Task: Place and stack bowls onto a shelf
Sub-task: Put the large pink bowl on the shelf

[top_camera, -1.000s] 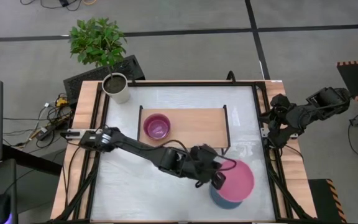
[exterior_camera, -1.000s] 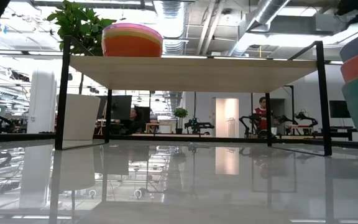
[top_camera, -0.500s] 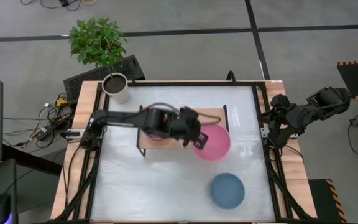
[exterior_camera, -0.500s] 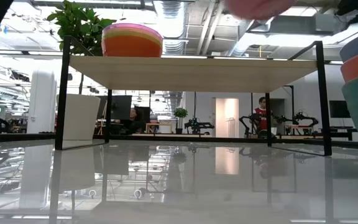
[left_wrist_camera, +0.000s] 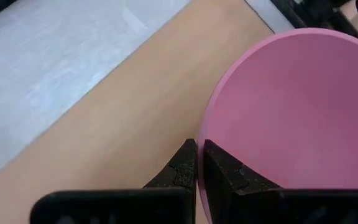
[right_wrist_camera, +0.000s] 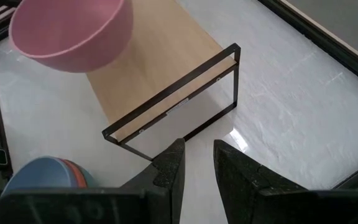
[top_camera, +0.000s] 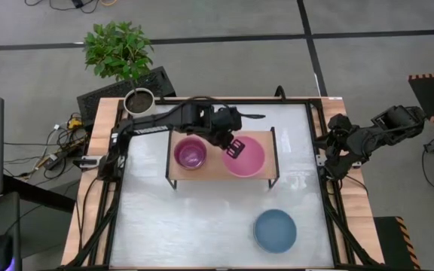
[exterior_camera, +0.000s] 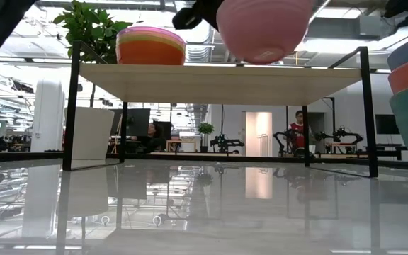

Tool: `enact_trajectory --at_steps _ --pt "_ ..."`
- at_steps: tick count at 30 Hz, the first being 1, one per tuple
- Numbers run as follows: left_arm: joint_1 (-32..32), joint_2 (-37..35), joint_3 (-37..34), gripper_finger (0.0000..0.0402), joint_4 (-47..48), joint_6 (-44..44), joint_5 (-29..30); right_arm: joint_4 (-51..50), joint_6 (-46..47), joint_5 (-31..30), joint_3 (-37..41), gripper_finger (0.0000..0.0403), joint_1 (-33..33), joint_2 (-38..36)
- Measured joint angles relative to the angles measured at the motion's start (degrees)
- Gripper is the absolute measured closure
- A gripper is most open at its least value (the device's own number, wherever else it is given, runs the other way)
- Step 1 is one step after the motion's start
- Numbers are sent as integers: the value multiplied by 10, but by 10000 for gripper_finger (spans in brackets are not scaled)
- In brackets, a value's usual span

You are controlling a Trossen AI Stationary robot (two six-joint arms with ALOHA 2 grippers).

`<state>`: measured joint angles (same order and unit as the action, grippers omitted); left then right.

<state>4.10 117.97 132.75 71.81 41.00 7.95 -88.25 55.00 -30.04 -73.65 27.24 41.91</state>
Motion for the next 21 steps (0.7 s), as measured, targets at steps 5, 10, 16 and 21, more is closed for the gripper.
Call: enact_trajectory --at_steps 5,10,16,21 --pt "15 1 0 402 24 -26 -2 0 0 0 0 290 0 0" --pt "24 2 0 402 36 -42 3 0 -1 0 0 290 0 0" --pt "24 2 0 396 37 -53 18 0 -7 0 0 290 0 0" --pt "23 2 0 389 37 -75 19 0 -13 0 0 290 0 0"
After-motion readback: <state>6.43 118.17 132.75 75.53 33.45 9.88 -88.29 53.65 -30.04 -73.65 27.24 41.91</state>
